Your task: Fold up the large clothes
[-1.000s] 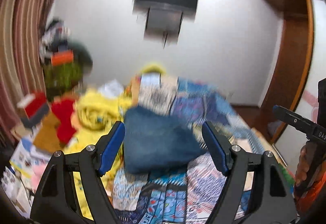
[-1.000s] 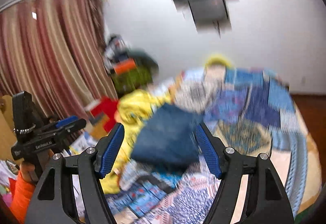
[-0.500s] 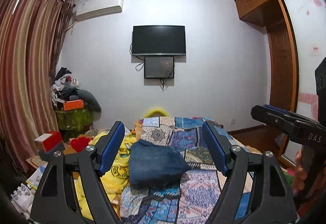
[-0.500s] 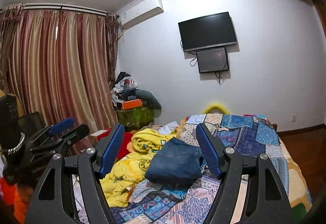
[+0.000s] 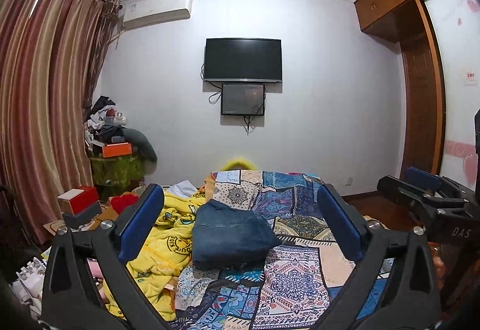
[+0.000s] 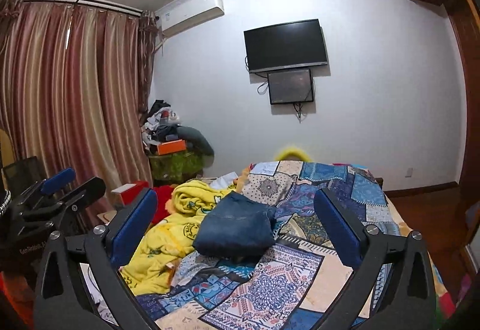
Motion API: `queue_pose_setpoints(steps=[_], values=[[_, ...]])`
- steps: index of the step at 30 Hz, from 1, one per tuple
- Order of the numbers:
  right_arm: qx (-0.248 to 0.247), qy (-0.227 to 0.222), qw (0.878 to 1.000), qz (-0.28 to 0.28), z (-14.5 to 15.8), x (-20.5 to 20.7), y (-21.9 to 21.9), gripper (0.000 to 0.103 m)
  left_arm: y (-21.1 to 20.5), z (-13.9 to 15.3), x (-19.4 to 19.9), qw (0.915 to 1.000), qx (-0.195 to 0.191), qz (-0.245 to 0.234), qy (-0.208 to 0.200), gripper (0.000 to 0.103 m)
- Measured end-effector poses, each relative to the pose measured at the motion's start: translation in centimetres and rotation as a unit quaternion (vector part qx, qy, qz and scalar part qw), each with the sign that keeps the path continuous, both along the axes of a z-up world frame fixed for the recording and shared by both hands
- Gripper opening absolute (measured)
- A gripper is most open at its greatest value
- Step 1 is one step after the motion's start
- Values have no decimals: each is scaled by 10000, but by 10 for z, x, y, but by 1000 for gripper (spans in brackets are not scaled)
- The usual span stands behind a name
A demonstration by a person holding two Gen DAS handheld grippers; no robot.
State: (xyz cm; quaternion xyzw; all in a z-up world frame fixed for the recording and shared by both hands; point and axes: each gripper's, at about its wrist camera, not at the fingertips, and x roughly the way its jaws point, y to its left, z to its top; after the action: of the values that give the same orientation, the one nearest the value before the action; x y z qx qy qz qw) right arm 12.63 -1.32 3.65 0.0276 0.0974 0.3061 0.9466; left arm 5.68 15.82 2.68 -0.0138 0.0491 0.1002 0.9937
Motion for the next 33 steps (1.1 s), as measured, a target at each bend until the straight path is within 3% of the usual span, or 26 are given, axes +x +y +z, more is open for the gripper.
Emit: queue_pose_setpoints(steps=[33], values=[[-196, 175, 9995, -156, -8, 0, 1, 103, -1, -15, 20, 9995, -26, -23, 306, 103]])
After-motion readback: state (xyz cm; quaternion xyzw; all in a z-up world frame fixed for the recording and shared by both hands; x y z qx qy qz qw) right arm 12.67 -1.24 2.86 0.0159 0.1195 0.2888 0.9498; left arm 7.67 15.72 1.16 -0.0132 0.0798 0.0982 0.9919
